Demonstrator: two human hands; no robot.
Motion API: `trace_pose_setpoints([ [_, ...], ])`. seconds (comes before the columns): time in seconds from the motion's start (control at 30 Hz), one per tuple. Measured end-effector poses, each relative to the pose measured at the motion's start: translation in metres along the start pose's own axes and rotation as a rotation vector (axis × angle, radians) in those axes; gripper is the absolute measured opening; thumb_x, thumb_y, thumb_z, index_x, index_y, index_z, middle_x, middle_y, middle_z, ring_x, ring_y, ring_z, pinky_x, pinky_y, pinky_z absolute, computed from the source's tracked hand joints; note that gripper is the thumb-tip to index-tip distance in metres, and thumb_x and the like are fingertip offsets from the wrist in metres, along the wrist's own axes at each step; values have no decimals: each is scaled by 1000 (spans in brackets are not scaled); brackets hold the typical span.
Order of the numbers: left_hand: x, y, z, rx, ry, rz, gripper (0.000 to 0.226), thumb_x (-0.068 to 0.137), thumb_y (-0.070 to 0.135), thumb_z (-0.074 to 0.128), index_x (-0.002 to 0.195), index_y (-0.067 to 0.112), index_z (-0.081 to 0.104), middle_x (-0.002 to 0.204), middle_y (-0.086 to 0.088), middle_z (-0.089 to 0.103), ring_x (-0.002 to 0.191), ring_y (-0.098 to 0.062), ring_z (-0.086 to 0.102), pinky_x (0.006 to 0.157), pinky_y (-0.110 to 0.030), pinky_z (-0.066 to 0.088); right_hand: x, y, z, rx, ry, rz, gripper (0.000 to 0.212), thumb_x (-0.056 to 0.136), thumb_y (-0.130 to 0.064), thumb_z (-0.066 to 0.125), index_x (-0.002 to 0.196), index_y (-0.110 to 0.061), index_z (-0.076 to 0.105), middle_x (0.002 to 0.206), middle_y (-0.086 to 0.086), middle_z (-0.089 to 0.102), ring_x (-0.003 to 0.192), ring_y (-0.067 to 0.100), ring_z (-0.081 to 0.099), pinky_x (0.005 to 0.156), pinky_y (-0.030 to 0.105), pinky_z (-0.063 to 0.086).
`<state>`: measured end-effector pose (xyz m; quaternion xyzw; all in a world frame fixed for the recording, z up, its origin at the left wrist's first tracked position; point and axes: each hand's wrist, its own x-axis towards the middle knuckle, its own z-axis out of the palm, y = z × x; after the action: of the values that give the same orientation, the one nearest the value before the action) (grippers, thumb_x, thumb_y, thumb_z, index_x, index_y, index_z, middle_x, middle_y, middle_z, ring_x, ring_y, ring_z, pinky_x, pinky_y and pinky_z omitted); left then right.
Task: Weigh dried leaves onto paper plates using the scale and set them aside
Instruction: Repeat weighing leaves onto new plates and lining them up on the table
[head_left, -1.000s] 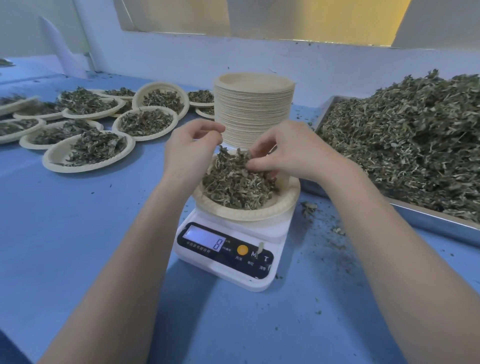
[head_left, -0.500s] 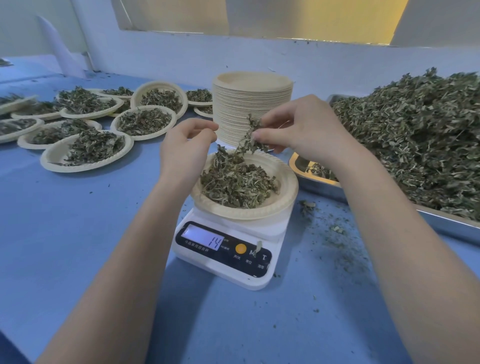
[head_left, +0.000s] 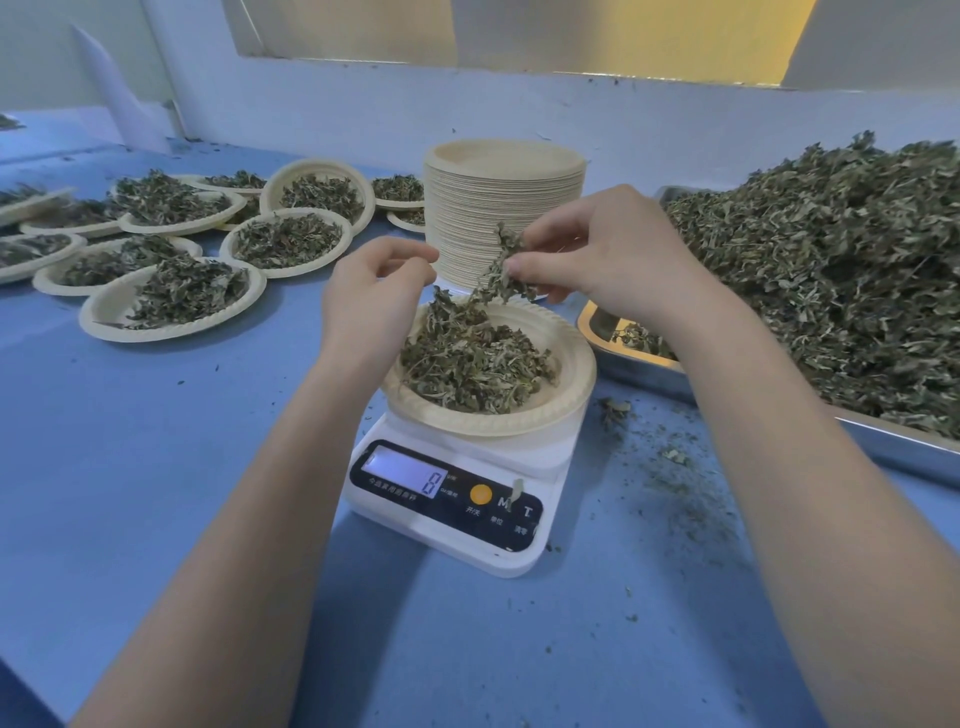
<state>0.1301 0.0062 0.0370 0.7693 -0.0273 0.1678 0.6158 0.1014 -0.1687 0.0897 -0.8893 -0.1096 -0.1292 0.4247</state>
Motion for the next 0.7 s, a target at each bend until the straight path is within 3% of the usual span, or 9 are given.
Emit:
trace_pose_setpoints([
  [0.2,0,0,0,3,-5,2,18,81,19,57,82,33,69,93,7,68,89,-11,61,80,-29,47,1,1,0,-17,-1,1,11,79,-22,77,83,-17,68,75,-8,68,56,5,65,39,6,37],
  [0.33,1,-1,0,7,-2,2,19,82,19,57,81,34,68,89,9,67,79,-9,59,74,-27,47,1,1,0,-16,3,-14,15,80,-19,76,86,-7,71,73,0,69,51,1,62,39,6,37],
  [0.5,2,-1,0,16,-2,2,18,83,19,56,83,33,68,90,9,67,72,-9,57,66,-24,47,2,2,-2,-1,11,-3,13,80,-19,76,88,-10,71,78,-3,69,54,2,64,39,6,38],
  [0.7,1,-1,1,22,2,4,18,83,18,56,84,31,69,87,11,67,75,-9,58,69,-25,47,2,3,0,-34,7,-24,17,80,-20,75,85,-4,72,76,2,71,51,-1,62,40,6,38],
])
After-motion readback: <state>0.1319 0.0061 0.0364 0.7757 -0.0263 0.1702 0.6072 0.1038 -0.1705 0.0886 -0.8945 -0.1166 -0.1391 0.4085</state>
